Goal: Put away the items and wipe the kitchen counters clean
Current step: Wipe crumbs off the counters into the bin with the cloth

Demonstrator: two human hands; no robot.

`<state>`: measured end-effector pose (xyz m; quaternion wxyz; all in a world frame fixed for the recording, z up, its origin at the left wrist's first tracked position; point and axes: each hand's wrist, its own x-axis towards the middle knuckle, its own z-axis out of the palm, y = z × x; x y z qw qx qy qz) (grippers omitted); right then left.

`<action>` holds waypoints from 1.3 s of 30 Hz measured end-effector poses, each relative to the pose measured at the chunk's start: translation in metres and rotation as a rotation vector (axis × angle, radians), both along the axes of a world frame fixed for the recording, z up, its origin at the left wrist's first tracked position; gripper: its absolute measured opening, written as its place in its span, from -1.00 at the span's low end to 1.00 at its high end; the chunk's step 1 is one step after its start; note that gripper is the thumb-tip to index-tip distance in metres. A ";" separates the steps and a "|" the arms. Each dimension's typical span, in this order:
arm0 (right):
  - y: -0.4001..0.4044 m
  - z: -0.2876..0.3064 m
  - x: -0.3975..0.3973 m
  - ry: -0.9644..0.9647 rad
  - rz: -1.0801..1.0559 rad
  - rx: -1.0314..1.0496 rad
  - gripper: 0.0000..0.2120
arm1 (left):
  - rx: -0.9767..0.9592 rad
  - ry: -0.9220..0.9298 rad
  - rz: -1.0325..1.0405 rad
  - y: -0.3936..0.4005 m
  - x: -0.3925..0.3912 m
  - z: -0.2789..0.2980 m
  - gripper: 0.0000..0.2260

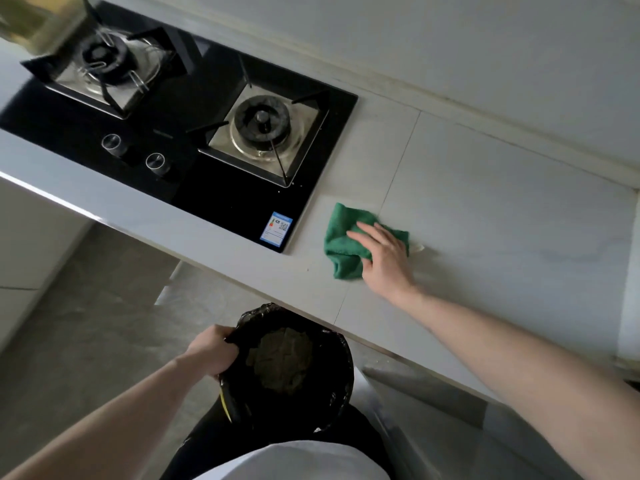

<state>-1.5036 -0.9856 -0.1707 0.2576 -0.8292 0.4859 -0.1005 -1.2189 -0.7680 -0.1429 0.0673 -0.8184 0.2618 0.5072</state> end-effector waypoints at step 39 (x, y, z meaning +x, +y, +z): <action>-0.001 0.049 0.057 0.349 -0.363 0.081 -0.46 | -0.016 0.097 -0.001 0.002 0.072 0.009 -0.57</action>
